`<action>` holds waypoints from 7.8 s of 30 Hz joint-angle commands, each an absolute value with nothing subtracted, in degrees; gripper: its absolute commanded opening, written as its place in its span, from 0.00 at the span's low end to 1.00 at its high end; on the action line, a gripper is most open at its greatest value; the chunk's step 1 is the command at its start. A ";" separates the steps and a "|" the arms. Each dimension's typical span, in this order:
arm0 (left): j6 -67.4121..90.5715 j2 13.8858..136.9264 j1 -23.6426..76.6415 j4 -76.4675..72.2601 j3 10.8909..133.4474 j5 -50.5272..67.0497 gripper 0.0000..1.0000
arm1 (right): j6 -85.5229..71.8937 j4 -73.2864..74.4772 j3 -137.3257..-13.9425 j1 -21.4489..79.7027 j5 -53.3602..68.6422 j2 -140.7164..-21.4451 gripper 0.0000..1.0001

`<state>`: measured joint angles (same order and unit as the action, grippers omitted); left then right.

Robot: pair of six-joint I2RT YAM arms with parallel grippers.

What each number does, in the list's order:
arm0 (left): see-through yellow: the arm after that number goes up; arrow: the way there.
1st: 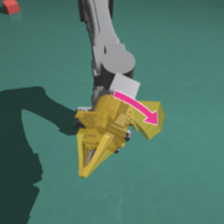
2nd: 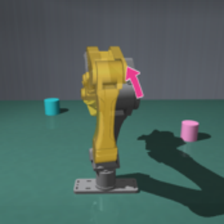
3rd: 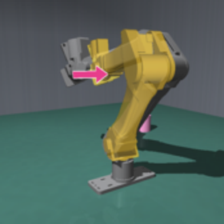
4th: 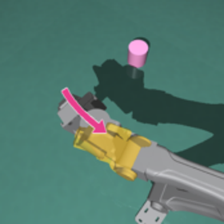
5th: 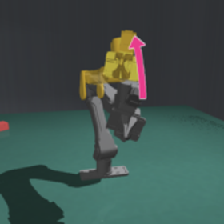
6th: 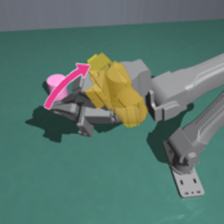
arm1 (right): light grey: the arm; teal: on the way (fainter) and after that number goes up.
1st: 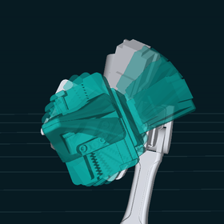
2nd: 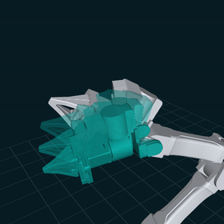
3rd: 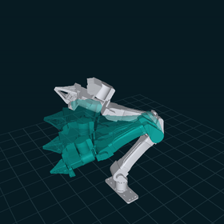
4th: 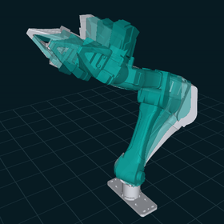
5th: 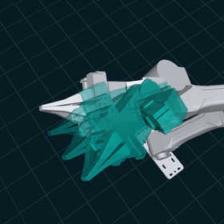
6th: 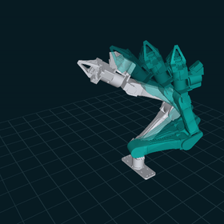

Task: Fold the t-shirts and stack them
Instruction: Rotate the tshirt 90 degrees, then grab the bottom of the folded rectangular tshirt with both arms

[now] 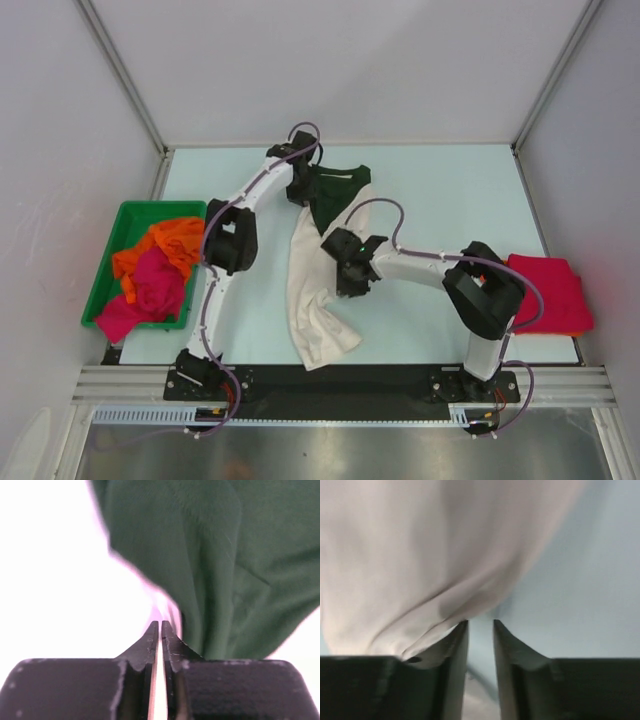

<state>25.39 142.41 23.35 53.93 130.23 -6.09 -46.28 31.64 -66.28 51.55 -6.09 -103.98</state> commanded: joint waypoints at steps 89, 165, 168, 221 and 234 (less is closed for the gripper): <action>40.78 75.95 48.94 19.86 45.44 -5.35 0.03 | -50.35 36.12 -55.82 51.32 -22.49 -85.17 0.53; 58.89 56.07 66.71 27.25 28.12 -19.33 0.43 | -68.47 35.25 -41.57 69.26 -23.47 -84.64 0.56; 58.36 57.56 66.62 25.93 28.91 -19.34 0.43 | -68.73 35.16 -41.22 69.26 -22.85 -85.34 0.55; 60.82 77.52 68.11 24.43 27.60 -8.79 0.00 | -70.93 33.84 -38.32 69.61 -19.25 -86.31 0.21; 60.47 68.30 71.10 33.38 32.34 -17.48 0.00 | -74.62 44.46 -45.17 75.05 -25.48 -84.82 0.00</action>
<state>60.03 72.03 69.60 21.91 31.46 -16.21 -71.24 37.28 -43.68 72.01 -25.54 -84.01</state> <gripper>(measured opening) 0.009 0.019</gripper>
